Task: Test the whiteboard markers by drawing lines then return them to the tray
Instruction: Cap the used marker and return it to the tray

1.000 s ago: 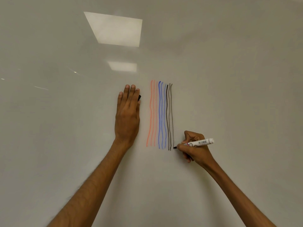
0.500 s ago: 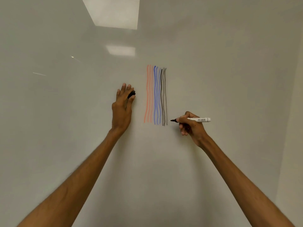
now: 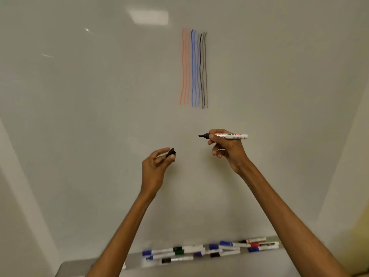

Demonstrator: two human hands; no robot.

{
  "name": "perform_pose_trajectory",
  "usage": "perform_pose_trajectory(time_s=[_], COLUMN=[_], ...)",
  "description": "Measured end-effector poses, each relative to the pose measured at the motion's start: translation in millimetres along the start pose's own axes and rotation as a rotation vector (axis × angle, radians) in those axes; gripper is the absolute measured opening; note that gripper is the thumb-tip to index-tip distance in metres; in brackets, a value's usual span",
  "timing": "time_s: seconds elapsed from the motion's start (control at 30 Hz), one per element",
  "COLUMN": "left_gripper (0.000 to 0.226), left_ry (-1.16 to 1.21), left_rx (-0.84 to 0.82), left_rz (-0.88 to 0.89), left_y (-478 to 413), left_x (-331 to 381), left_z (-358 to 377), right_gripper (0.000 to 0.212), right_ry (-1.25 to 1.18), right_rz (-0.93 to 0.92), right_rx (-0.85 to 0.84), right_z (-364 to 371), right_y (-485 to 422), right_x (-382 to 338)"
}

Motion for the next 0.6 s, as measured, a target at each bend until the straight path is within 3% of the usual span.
perform_pose_trajectory(time_s=[0.3,0.6], left_gripper=[0.018,0.019], left_ry=[-0.015,-0.179], left_rx=[-0.007,-0.024], left_rz=[-0.194,-0.254], left_y=[79,133], left_x=[-60,-110], left_z=[-14,-28], right_gripper=[0.02,0.014], right_ry=[-0.019,0.01], right_rz=[0.24,0.356], right_rx=[0.022,-0.071], right_z=[12,35], right_y=[75,113], right_x=[122,185])
Point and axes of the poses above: each hand's wrist, its own y-axis away from the middle knuckle, its own z-axis out of the palm, x = y × z, the point moved 7 cm from there along -y, towards the middle knuckle, and after that the axes turned 3 degrees about z, right-handed, at the moved point
